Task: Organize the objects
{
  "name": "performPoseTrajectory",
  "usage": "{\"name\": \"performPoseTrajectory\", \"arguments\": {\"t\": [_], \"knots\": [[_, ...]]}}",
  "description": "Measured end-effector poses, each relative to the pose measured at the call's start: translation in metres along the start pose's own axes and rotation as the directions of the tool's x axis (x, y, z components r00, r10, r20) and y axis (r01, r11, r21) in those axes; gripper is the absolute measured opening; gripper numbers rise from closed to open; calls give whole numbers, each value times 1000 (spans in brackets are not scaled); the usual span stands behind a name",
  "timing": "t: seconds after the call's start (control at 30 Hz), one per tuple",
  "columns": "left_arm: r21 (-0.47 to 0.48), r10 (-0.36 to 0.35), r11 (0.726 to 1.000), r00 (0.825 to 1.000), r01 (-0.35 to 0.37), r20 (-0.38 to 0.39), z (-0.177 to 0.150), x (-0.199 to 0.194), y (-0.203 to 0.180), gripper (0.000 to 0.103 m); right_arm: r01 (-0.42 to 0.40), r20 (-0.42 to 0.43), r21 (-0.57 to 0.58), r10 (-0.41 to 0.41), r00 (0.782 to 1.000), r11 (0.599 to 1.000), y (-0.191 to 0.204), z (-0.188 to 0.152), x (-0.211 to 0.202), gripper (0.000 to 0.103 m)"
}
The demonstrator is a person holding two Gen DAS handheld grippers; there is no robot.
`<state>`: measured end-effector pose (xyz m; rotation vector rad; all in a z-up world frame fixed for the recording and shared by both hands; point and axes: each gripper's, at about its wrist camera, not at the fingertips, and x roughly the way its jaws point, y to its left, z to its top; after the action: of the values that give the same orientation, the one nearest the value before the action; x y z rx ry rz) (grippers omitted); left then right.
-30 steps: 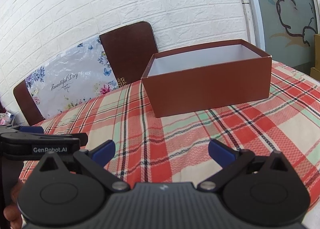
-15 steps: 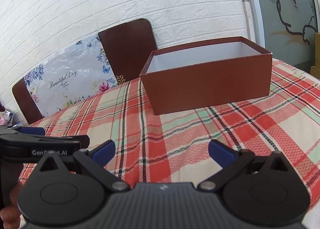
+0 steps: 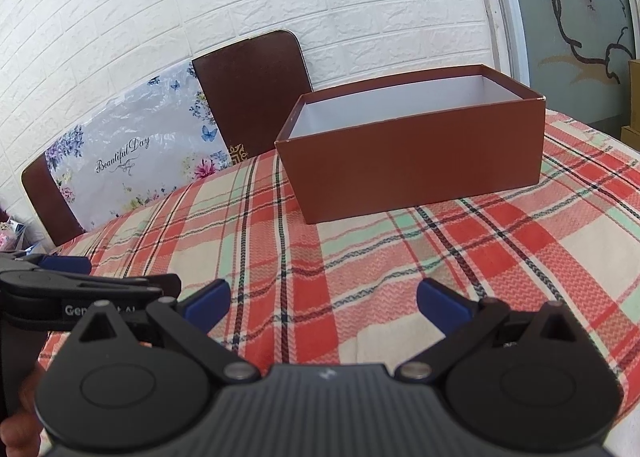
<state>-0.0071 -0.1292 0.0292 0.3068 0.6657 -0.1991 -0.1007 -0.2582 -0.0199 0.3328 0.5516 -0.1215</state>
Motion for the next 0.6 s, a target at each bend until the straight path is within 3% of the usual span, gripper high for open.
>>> {"name": "performPoseTrajectory", "arguments": {"t": [0.6], "knots": [[-29, -21, 999, 996, 18, -83, -4, 14, 1, 103, -2, -25, 12, 2, 1000, 1000, -4, -4, 7, 103]]}}
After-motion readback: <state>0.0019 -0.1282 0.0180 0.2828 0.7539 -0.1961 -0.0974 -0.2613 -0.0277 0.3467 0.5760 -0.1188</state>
